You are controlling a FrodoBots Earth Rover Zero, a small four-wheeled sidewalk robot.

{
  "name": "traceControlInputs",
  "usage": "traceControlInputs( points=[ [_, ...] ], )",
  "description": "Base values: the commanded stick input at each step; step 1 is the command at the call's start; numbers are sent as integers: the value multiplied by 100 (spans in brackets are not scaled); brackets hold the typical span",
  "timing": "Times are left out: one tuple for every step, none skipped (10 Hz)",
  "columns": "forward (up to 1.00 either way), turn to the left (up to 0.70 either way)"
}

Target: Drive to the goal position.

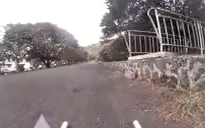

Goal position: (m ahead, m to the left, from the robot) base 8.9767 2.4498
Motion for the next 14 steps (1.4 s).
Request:
traceControlInputs(
  points=[
    [50,0],
    [50,0],
    [50,0],
    [50,0],
    [50,0],
    [50,0],
    [50,0],
    [50,0],
    [50,0],
    [50,0],
    [50,0],
    [50,0],
    [50,0],
    [50,0]
  ],
)
